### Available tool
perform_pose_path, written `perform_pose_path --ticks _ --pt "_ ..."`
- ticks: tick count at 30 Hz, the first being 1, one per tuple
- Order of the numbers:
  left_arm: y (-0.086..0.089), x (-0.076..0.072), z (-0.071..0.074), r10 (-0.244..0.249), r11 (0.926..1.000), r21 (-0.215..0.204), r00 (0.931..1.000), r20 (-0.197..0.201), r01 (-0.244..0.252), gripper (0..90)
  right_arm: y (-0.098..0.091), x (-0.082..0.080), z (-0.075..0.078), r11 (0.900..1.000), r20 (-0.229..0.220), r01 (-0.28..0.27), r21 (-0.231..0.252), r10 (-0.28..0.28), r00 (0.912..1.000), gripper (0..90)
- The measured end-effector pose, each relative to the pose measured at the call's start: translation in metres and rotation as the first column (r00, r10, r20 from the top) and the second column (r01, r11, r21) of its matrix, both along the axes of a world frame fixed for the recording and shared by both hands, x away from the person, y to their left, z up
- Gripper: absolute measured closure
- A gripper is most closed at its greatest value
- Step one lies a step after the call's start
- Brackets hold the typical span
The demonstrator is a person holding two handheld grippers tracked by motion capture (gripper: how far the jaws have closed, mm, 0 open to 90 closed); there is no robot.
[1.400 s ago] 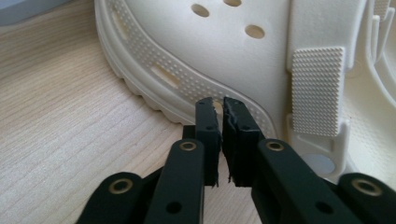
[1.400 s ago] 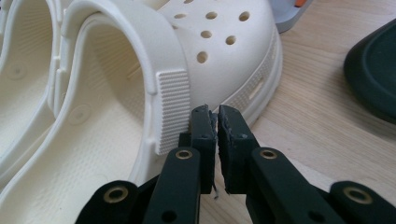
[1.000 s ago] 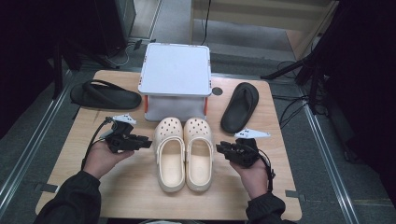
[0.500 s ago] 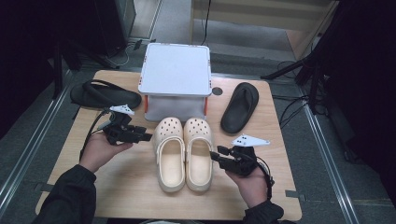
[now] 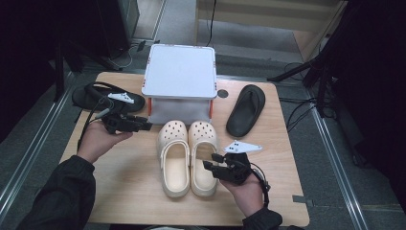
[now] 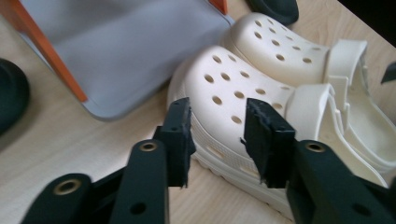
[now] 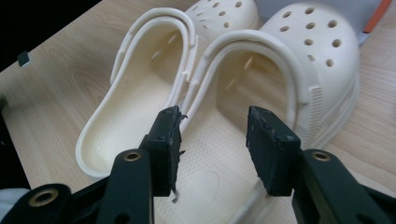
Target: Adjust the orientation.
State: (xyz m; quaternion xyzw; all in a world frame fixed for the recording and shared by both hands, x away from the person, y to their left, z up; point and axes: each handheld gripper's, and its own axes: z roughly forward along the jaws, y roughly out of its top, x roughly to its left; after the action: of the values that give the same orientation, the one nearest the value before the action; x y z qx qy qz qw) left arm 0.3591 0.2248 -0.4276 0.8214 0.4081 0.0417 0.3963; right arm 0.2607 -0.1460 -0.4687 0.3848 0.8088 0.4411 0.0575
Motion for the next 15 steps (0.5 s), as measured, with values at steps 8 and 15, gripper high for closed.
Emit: perform_pose_path --ticks 8,15 --pt "0.008 0.019 0.020 0.012 0.9999 -0.005 0.9997 0.022 -0.012 82.9 0.010 0.001 -0.005 0.9998 -0.014 -0.016 -0.007 0.016 0.9998 54.4" --pt "0.012 0.040 0.039 0.024 0.9997 0.004 0.9992 0.031 -0.024 85.8 0.013 0.002 -0.006 0.9998 -0.020 -0.018 -0.005 0.018 0.9996 54.2"
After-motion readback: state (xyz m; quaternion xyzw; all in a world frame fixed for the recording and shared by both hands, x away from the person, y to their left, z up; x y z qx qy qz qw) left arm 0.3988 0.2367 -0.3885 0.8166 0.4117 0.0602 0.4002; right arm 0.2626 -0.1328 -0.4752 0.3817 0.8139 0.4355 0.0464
